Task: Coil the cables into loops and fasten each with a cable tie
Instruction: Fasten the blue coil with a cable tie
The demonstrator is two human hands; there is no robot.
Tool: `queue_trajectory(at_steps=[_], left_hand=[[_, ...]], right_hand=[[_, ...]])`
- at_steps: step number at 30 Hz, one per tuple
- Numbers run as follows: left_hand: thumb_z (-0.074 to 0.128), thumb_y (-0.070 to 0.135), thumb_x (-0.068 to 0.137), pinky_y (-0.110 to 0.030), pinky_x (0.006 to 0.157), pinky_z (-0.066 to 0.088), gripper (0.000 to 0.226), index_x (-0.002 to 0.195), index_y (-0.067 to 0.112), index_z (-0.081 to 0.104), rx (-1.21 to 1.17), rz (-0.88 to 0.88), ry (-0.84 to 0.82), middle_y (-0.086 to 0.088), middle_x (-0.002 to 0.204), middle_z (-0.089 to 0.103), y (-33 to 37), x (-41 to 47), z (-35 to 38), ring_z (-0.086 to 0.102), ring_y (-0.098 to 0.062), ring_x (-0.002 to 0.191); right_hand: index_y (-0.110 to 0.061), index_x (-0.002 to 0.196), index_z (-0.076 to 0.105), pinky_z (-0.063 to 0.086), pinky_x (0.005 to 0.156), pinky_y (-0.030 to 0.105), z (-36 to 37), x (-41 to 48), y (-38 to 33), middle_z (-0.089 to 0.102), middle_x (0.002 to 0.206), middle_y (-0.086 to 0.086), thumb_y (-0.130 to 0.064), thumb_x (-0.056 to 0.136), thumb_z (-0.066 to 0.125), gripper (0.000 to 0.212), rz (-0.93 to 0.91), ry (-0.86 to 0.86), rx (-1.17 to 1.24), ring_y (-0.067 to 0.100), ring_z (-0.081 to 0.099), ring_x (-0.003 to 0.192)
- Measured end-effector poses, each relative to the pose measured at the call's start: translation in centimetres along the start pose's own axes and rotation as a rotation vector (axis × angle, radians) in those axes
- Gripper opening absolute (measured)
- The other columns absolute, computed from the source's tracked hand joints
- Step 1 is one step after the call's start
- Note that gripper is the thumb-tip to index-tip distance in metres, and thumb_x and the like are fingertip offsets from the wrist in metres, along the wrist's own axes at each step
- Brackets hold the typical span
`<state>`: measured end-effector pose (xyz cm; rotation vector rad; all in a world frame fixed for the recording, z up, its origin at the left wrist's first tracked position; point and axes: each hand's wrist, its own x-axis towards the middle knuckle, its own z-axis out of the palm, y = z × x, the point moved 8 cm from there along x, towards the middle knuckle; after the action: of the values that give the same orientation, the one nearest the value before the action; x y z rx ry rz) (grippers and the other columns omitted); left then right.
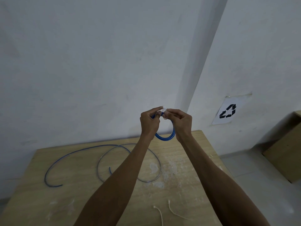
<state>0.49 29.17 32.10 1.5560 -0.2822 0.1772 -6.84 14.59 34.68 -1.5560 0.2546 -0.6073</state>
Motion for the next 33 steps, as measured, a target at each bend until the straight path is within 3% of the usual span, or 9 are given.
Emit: queue_trajectory(at_steps=[3,7,12,15,19,23,26,30,33], left_hand=[[0.065,0.002,0.097,-0.022,0.069,0.055,0.026,0.118,0.011,0.076,0.029,0.05,-0.008,-0.005,0.105,0.079,0.5,-0.3,0.1,0.066,0.003,0.074],[0.066,0.004,0.097,-0.026,0.077,0.06,0.024,0.117,0.011,0.077,0.055,0.123,-0.02,-0.004,0.11,0.079,1.6,-0.4,0.3,0.069,-0.004,0.084],[0.07,0.01,0.096,-0.034,0.076,0.062,0.019,0.113,0.013,0.079,0.028,0.058,0.022,-0.004,0.102,0.08,0.7,0.0,0.3,0.069,-0.007,0.08],[0.068,0.006,0.096,-0.038,0.082,0.064,0.021,0.114,0.011,0.078,0.038,0.021,0.016,-0.005,0.104,0.079,0.1,0.1,0.7,0.071,-0.012,0.086],[0.067,0.002,0.096,-0.042,0.081,0.064,0.021,0.112,0.009,0.079,0.058,0.023,-0.022,-0.006,0.103,0.08,0.1,0.2,0.6,0.072,-0.016,0.086],[0.066,0.0,0.096,-0.036,0.078,0.061,0.022,0.112,0.008,0.079,0.076,0.041,-0.094,-0.009,0.101,0.08,0.0,0.3,0.8,0.07,-0.014,0.083],[0.063,-0.003,0.096,-0.022,0.068,0.051,0.024,0.111,0.006,0.079,0.099,0.076,-0.187,-0.011,0.1,0.08,0.5,-0.1,1.5,0.063,-0.001,0.069],[0.063,0.0,0.097,-0.013,0.06,0.043,0.022,0.112,0.006,0.079,0.103,0.085,-0.261,-0.012,0.096,0.079,0.3,-1.8,2.3,0.059,0.0,0.061],[0.064,0.007,0.099,-0.018,0.066,0.05,0.021,0.113,0.007,0.079,0.123,0.083,-0.263,-0.011,0.097,0.079,0.3,-1.9,2.4,0.066,-0.006,0.071]], right_hand=[[0.006,0.102,0.074,0.06,0.074,0.025,0.0,0.0,0.5,0.078,0.079,0.004,-0.002,0.087,0.076,0.017,0.042,-0.007,0.028,0.019,0.077,0.075],[0.002,0.105,0.074,0.063,0.082,0.035,-0.1,-0.1,1.0,0.079,0.086,0.009,-0.007,0.088,0.077,0.02,0.051,0.022,0.04,0.021,0.077,0.08],[-0.018,0.106,0.079,0.057,0.078,0.016,0.3,0.6,-0.5,0.077,0.089,-0.014,-0.027,0.088,0.079,0.021,-0.082,0.053,-0.182,0.006,0.073,0.085],[-0.021,0.108,0.079,0.058,0.083,0.024,0.1,1.0,-0.5,0.076,0.096,-0.005,-0.033,0.09,0.076,0.022,-0.056,0.065,-0.237,0.011,0.071,0.089],[-0.014,0.097,0.079,0.057,0.088,0.031,-0.5,1.9,-0.8,0.075,0.092,-0.003,-0.021,0.092,0.074,0.01,0.034,0.021,-0.216,0.012,0.07,0.088],[-0.009,0.093,0.077,0.05,0.091,0.032,-0.3,2.9,-0.3,0.071,0.095,-0.004,-0.013,0.094,0.069,0.008,0.29,-0.11,-0.169,0.01,0.063,0.091],[-0.01,0.095,0.073,0.046,0.091,0.037,-0.4,3.5,0.3,0.065,0.105,0.002,-0.018,0.092,0.069,0.01,0.456,-0.17,-0.117,0.017,0.057,0.099],[-0.011,0.086,0.068,0.045,0.085,0.037,-1.5,5.2,0.5,0.057,0.087,0.003,-0.018,0.094,0.07,0.011,0.486,-0.007,-0.043,0.017,0.052,0.087],[-0.012,0.092,0.067,0.049,0.085,0.037,-1.2,5.2,1.2,0.06,0.095,0.002,-0.022,0.096,0.069,0.011,0.478,0.078,-0.005,0.019,0.057,0.098]])
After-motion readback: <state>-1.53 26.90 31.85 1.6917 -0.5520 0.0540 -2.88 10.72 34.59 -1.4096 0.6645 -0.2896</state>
